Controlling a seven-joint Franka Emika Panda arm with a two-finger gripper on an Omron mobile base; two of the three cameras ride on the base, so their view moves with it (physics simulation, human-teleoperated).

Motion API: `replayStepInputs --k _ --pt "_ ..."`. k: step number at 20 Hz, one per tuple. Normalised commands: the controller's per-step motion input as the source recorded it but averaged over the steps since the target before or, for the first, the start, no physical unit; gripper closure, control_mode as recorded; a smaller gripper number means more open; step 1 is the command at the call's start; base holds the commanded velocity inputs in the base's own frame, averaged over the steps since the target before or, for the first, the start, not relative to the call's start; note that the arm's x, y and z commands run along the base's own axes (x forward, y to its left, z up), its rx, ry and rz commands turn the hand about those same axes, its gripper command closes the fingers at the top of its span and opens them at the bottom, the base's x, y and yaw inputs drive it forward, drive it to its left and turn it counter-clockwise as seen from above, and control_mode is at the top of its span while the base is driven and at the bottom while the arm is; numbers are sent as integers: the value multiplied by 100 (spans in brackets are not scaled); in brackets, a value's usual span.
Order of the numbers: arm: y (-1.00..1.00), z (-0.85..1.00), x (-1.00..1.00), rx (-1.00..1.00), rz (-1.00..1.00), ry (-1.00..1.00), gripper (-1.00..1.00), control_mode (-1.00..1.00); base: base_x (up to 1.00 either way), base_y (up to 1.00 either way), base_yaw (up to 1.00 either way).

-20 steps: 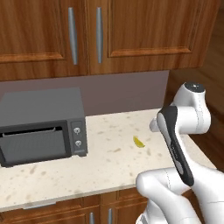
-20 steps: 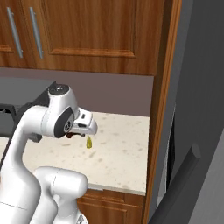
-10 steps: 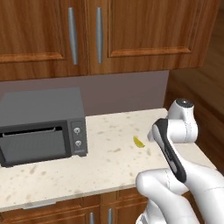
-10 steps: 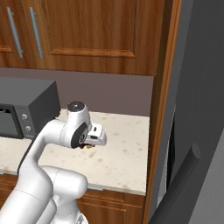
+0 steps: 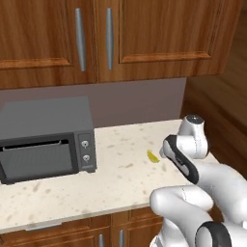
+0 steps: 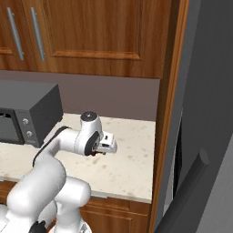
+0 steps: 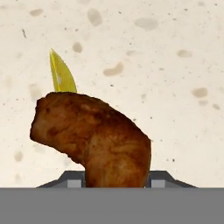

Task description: Open the fridge, remove the apple, lemon wedge, and chicken drumstick, and place them on any counter.

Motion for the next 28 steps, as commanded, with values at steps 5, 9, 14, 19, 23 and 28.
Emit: replayStepInputs --k 5,9,14,19,23,28 --pt "-22 -27 58 0 1 2 100 -100 0 0 0" --pt "-22 -30 48 0 0 0 100 -100 0 0 0" --pt "-17 -29 37 0 0 0 100 -100 0 0 0" --pt "-8 -21 26 0 0 0 100 -100 0 0 0" --pt "0 -19 15 0 3 0 100 -100 0 0 0" --pt "0 -7 6 0 5 0 -100 -100 0 0 0"
